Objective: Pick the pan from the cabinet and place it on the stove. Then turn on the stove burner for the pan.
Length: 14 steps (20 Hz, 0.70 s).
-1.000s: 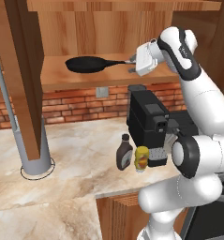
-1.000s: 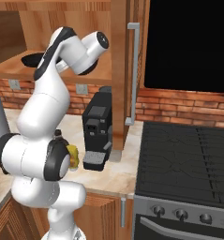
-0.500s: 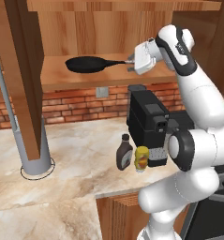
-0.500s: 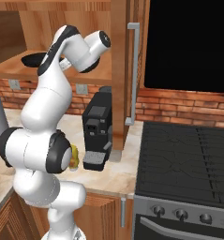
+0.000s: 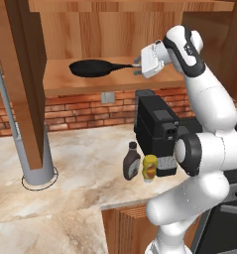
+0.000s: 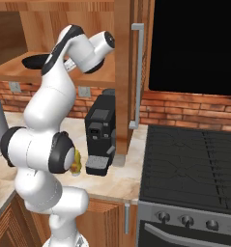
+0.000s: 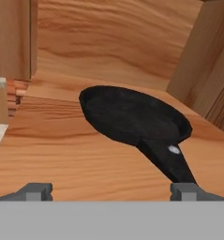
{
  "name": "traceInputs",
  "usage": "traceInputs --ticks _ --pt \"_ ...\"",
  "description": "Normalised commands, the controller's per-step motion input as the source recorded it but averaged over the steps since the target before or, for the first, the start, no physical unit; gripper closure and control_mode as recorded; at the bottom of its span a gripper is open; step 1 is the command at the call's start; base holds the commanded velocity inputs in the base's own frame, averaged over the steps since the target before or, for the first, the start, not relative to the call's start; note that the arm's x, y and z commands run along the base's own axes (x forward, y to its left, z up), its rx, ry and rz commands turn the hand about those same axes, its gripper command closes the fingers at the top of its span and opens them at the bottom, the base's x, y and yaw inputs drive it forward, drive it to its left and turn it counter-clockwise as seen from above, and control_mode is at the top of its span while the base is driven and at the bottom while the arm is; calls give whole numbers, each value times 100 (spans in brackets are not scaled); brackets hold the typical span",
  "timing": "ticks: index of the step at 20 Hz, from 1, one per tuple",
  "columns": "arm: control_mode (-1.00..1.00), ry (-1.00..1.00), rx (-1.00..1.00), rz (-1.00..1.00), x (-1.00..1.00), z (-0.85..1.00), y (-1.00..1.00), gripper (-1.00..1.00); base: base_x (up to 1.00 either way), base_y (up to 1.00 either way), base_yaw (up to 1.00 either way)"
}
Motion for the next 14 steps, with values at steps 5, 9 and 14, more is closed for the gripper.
traceInputs --ticks 5,9,14 --pt "-100 0 0 3 9 -1 -1 -100 0 0 0" --pt "-100 0 0 4 10 -1 -3 -100 0 0 0" --pt "-100 0 0 4 16 -2 0 -100 0 0 0"
